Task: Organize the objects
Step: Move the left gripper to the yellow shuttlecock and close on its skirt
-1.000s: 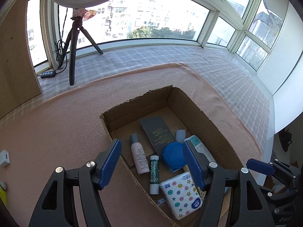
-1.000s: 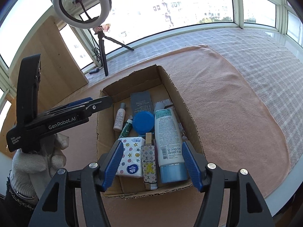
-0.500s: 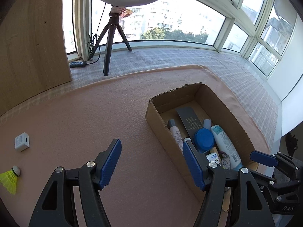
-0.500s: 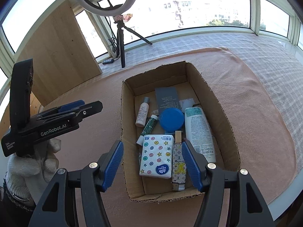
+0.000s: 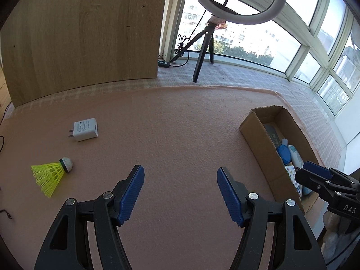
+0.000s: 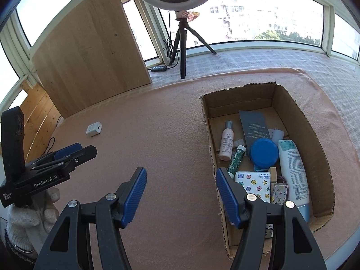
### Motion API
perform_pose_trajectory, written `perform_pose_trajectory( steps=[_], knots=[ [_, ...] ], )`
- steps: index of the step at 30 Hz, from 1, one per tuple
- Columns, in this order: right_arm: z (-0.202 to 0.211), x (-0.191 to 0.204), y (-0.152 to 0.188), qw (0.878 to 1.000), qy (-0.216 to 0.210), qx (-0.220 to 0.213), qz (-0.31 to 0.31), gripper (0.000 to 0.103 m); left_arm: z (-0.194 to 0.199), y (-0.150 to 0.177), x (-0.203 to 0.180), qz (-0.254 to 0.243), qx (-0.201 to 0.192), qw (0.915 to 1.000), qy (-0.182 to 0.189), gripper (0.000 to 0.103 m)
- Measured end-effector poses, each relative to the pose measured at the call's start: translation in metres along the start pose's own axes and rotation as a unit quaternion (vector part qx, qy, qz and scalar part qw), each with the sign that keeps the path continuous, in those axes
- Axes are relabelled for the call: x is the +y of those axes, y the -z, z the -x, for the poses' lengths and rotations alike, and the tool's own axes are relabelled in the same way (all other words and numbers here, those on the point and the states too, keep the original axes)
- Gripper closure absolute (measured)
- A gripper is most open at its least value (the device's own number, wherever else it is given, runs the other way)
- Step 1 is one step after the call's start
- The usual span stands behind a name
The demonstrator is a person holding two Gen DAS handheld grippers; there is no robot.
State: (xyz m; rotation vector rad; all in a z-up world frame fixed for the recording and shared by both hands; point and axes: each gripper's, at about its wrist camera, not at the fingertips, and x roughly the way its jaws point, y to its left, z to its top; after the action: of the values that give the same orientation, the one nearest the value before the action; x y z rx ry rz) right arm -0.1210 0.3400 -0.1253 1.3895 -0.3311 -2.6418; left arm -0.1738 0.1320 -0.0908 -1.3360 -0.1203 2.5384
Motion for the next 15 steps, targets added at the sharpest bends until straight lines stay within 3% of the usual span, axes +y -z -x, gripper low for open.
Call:
perform_pose_trajectory(
  steps=[4, 11, 15],
  knots=[
    [-0.020, 0.025, -0.007, 1.000, -0.021, 0.011, 0.010, 0.043, 0.015, 0.014, 0.045, 0.026, -0.003, 0.9995, -0.020, 0.033],
    [-0.067, 0.069, -0.016, 0.994, -0.093, 0.053, 0.000, 0.043, 0.037, 0.033, 0.126, 0.074, -0.015, 0.9959, -0.051, 0.033],
    [-0.092, 0.105, -0.021, 0.992, -0.104, 0.073, 0.025, 0.043, 0.041, 0.040, 0.164, 0.092, -0.014, 0.9938, -0.061, 0.033]
  ],
)
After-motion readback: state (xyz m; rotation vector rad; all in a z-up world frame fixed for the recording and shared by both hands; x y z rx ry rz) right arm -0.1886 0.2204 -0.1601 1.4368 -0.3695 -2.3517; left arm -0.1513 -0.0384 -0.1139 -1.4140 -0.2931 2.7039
